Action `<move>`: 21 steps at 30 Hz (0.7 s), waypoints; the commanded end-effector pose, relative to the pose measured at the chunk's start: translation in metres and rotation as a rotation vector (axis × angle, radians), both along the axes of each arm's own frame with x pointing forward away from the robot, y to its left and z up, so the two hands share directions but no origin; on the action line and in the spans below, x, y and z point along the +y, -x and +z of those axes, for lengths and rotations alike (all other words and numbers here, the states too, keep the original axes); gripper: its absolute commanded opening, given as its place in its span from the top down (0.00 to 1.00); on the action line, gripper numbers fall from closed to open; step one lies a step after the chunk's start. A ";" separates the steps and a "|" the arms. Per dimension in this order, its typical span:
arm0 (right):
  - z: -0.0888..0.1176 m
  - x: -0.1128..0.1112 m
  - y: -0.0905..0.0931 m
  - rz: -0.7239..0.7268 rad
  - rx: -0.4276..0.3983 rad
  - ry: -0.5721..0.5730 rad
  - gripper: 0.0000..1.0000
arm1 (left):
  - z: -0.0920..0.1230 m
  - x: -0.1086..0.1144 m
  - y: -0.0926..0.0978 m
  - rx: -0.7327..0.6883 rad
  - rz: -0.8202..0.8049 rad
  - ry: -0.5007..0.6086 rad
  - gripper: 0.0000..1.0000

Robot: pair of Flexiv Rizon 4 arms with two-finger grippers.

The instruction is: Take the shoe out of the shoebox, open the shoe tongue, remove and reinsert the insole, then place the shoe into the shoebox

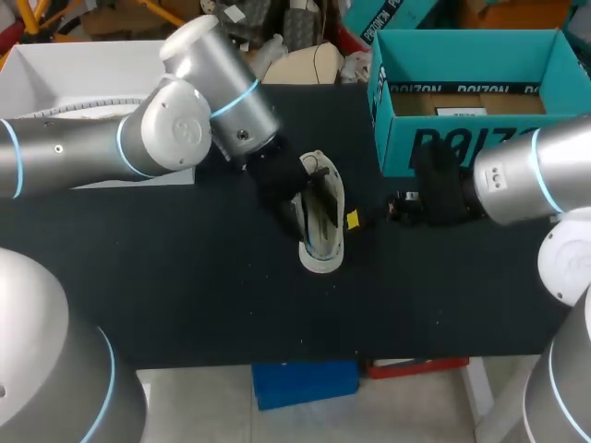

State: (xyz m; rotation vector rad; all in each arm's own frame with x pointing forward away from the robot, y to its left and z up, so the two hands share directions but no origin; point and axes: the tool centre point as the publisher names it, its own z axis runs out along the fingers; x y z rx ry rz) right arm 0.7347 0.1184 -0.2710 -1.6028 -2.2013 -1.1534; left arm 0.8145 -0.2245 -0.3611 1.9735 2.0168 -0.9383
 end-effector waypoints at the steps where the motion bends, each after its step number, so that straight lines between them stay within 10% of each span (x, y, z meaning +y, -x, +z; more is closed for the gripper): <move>1: 0.000 0.001 0.000 -0.002 0.001 0.002 0.00 | 0.024 0.024 0.012 -0.066 0.047 -0.037 0.00; 3: 0.000 0.001 0.000 -0.002 0.001 0.002 0.00 | 0.026 0.028 0.011 -0.103 0.064 -0.060 0.14; 4: 0.000 0.001 0.000 -0.002 0.001 0.002 0.00 | 0.026 0.031 0.010 -0.127 0.070 -0.088 0.59; 6: 0.000 0.001 0.000 -0.002 0.001 0.002 0.00 | 0.024 0.036 0.012 -0.142 0.077 -0.114 1.00; 21: 0.000 0.001 0.000 -0.002 0.001 0.002 0.00 | 0.000 0.030 0.018 -0.177 0.040 -0.178 1.00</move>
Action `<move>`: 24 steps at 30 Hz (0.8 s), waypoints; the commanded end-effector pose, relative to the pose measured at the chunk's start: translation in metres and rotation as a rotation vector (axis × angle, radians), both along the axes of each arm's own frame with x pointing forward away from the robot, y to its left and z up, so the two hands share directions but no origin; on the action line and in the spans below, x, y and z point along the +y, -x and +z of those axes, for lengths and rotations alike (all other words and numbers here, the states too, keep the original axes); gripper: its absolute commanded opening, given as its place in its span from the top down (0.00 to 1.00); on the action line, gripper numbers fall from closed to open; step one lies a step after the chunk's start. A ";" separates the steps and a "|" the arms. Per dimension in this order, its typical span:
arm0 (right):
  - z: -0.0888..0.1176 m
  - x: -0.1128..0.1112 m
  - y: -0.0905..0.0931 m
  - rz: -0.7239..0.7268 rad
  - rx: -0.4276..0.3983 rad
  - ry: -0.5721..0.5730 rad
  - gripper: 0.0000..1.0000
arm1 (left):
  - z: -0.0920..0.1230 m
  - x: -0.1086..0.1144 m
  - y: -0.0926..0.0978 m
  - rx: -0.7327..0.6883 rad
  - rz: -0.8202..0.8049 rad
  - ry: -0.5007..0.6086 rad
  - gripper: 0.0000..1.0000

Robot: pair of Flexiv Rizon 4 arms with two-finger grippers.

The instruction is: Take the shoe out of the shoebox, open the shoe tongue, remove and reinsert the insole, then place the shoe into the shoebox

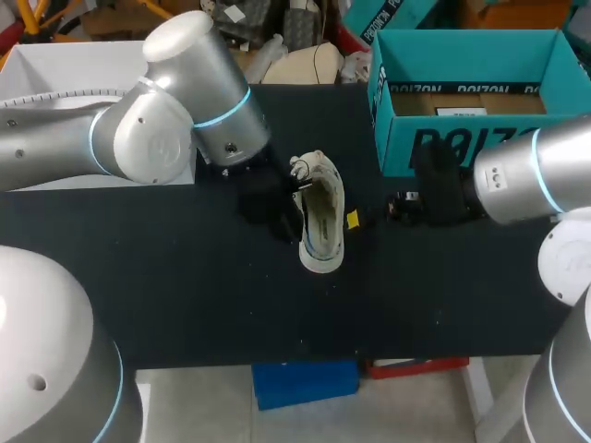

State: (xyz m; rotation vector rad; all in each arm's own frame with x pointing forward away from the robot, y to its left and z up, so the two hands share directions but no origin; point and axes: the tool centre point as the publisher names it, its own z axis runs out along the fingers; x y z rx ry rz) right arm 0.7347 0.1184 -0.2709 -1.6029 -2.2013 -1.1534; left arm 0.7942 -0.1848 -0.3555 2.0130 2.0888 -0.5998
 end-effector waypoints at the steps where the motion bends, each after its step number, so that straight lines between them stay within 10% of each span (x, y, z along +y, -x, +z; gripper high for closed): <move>1: 0.000 0.001 0.000 -0.001 0.001 0.002 0.00 | -0.006 -0.012 -0.005 -0.017 0.004 -0.010 1.00; 24: 0.000 0.001 0.000 -0.001 0.001 0.002 0.00 | -0.039 -0.033 -0.031 -0.036 0.005 -0.045 1.00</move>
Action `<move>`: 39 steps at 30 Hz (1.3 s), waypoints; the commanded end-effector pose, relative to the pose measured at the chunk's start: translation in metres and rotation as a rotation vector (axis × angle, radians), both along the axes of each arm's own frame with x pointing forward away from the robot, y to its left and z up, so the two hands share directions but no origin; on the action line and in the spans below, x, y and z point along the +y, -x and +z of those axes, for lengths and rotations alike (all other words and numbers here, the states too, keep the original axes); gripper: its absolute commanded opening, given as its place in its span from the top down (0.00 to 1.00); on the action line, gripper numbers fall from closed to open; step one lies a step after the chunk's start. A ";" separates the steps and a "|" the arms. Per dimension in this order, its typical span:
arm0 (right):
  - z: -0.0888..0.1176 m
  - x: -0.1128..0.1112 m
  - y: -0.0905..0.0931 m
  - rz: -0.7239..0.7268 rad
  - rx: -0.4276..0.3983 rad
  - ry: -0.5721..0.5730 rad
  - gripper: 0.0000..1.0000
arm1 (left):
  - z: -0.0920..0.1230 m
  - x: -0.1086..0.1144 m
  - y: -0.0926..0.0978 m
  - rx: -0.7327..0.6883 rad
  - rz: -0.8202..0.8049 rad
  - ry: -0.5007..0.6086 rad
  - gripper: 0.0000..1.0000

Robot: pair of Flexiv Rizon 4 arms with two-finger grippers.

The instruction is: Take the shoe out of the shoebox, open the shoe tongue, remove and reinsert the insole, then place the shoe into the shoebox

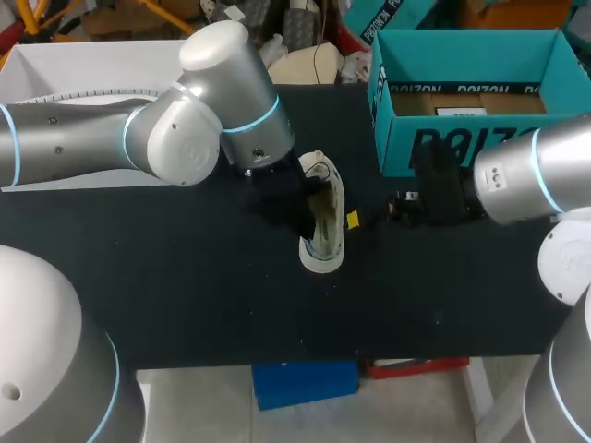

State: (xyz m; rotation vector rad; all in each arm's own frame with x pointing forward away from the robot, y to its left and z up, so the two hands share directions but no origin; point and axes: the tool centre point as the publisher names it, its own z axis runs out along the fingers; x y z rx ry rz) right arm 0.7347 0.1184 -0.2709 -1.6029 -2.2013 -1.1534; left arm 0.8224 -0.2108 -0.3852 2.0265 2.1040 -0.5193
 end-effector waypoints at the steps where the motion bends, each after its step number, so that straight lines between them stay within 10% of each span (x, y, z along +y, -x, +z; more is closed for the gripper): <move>1: 0.000 0.001 0.000 -0.001 0.000 0.002 0.00 | -0.011 -0.008 -0.003 -0.002 0.000 -0.002 1.00; 16: 0.000 0.001 0.000 -0.001 0.000 0.002 0.00 | -0.025 -0.014 0.000 0.060 -0.052 -0.102 1.00; 29: 0.000 0.001 0.000 -0.001 0.000 0.002 0.00 | 0.058 0.009 0.004 -0.013 -0.033 -0.039 1.00; 32: 0.000 0.001 0.000 -0.001 0.000 0.002 0.00 | 0.074 0.019 0.003 -0.021 -0.010 -0.041 0.68; 39: 0.000 0.001 0.000 -0.001 0.000 0.002 0.00 | 0.086 0.033 -0.007 -0.085 -0.052 -0.076 0.50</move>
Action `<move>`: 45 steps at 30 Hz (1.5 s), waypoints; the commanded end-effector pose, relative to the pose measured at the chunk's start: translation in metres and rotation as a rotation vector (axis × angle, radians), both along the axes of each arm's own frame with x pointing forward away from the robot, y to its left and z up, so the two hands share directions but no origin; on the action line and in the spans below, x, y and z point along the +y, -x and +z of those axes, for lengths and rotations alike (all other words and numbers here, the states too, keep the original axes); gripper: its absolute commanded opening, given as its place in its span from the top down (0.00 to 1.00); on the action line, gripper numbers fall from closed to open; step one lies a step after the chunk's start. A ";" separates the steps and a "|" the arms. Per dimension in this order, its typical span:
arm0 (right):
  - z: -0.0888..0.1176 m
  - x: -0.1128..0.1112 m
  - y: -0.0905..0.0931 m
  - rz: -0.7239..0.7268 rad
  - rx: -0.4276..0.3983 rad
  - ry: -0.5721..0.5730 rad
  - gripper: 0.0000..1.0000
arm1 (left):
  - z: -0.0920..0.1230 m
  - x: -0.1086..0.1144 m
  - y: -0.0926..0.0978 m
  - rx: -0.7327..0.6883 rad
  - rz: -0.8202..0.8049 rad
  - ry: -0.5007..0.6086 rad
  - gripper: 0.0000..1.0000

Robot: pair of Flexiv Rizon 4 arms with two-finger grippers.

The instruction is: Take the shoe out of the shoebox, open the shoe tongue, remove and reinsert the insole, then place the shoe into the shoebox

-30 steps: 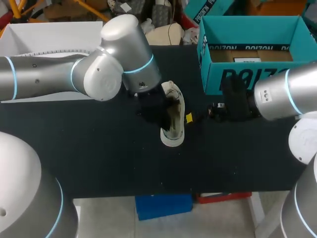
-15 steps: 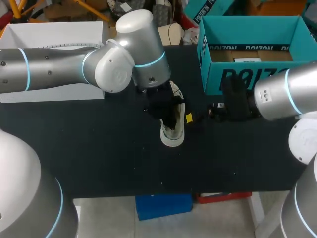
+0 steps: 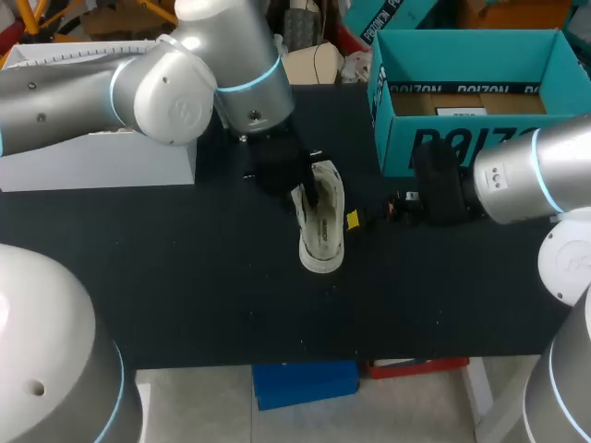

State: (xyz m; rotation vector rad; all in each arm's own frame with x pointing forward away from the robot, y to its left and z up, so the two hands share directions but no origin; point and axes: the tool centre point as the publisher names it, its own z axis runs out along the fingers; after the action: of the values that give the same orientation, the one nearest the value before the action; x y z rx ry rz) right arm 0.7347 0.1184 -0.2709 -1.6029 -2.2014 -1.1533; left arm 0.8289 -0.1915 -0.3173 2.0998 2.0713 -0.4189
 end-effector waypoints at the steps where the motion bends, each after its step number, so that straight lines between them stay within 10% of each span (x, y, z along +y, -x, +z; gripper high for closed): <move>1: 0.000 0.001 0.000 -0.001 0.001 0.002 0.00 | 0.017 0.015 -0.003 -0.042 -0.015 -0.028 0.41; 11: 0.000 0.001 0.000 -0.001 0.001 0.002 0.00 | -0.007 0.020 -0.026 -0.051 -0.009 -0.051 0.18; 32: 0.000 0.001 0.000 -0.001 0.001 0.002 0.00 | -0.071 0.002 -0.064 0.003 -0.025 -0.110 0.23; 40: 0.000 0.001 0.000 -0.001 0.001 0.002 0.00 | -0.090 -0.001 -0.072 0.010 -0.026 -0.112 0.42; 45: 0.000 0.001 0.000 -0.001 0.001 0.002 0.00 | -0.097 0.000 -0.078 -0.010 -0.039 -0.117 0.73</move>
State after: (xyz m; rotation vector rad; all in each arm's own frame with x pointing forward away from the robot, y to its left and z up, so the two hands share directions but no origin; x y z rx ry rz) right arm 0.7346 0.1184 -0.2709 -1.6028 -2.2014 -1.1533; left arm 0.9040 -0.1887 -0.4079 2.2029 2.1060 -0.3033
